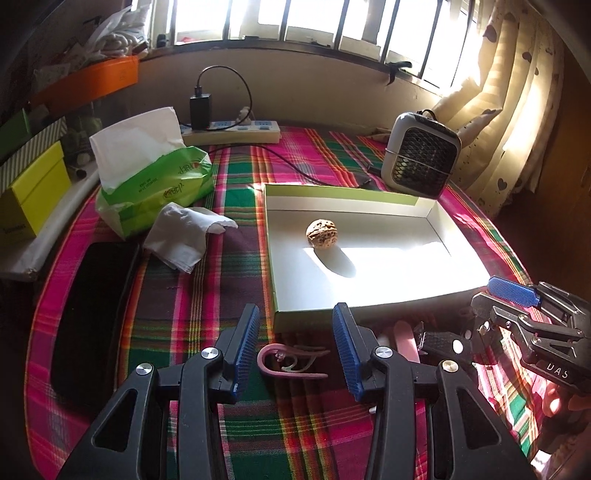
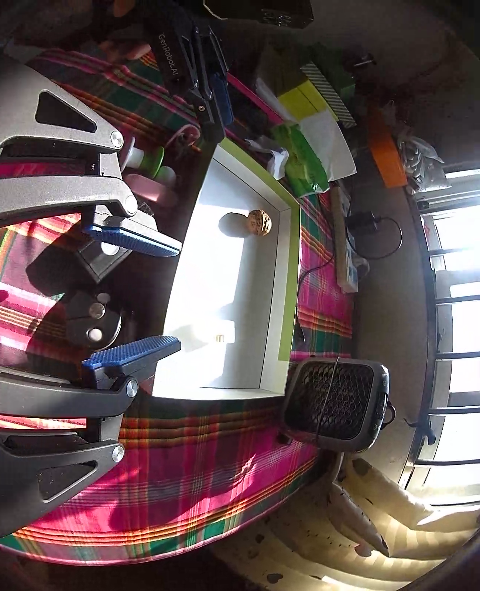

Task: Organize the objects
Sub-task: 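Withdraw both tools from the box toward the remaining objects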

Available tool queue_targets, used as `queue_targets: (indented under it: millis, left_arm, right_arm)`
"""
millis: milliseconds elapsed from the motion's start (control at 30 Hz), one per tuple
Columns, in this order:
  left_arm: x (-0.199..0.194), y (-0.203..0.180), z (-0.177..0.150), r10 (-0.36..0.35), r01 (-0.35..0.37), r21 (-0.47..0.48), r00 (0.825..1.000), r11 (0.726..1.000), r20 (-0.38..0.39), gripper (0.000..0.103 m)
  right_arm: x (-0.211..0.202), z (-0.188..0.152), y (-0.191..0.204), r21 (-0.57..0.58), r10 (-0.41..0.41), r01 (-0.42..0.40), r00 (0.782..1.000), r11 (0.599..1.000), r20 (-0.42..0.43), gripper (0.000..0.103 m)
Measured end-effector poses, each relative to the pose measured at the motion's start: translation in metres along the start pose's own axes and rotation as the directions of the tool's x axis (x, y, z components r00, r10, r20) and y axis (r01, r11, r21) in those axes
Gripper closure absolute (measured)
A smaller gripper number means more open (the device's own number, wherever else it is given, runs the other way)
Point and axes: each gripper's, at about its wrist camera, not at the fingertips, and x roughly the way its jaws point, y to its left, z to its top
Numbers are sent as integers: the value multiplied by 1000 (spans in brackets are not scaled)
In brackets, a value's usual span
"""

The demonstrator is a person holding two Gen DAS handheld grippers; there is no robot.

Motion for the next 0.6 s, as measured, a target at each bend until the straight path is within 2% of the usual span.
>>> queue_targets:
  millis: [200,600]
  left_arm:
    - [1,5,-12,-8,7,-19,1000,1000,-23,63]
    - [3,14,-27,-38,35,-47,998,998,-53,63]
  right_arm:
    - [-2,-11,8,-26,63,-62,998,998,11,57]
    - [11,-20,25,-97,137,-141,989,985,-46,57]
